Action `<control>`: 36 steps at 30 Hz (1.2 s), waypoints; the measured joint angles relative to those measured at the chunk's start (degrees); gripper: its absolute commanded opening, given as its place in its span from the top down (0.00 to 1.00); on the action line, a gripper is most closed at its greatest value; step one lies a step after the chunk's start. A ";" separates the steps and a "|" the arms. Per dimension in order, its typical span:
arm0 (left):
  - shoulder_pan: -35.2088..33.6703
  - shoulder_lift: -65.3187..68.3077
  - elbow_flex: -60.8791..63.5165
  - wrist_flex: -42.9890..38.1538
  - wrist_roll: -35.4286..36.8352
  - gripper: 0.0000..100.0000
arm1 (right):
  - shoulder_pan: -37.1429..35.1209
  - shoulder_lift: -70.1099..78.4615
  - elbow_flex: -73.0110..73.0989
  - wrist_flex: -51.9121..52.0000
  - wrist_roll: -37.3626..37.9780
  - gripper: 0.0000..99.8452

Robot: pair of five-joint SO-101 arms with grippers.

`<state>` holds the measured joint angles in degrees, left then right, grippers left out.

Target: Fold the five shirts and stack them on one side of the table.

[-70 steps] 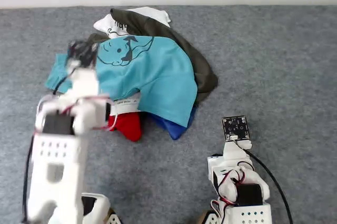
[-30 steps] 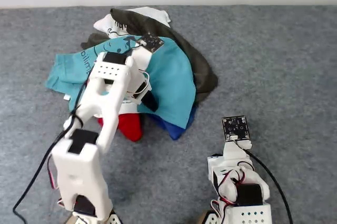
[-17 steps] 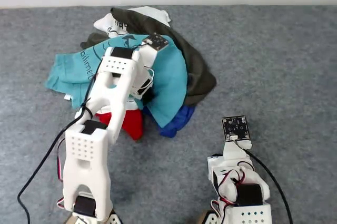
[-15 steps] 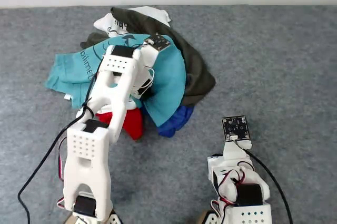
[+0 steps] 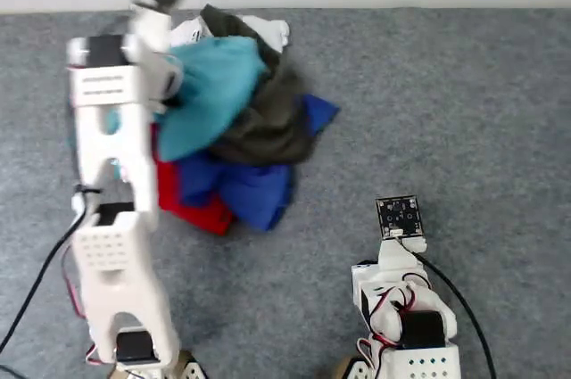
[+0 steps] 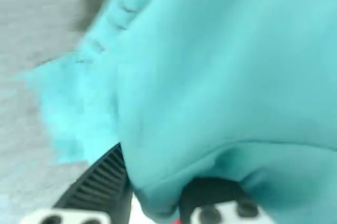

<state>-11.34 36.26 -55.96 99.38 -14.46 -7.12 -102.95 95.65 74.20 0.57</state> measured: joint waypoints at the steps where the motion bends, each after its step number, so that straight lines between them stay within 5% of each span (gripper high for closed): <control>1: -1.76 -1.41 0.00 0.00 0.09 1.00 | 0.00 0.00 0.00 0.00 0.00 0.99; 20: -39.82 -23.38 0.00 0.09 0.26 1.00 | 0.00 0.00 0.00 0.00 0.00 0.99; 28: -45.63 -23.82 0.79 0.09 0.26 0.99 | 0.00 0.00 0.00 0.00 0.00 0.99; 36: -46.42 -21.45 3.60 0.09 0.26 0.71 | 0.00 0.00 0.00 0.00 0.00 0.99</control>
<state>-57.76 14.81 -52.35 99.47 -14.20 -7.12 -102.95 95.65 74.20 0.57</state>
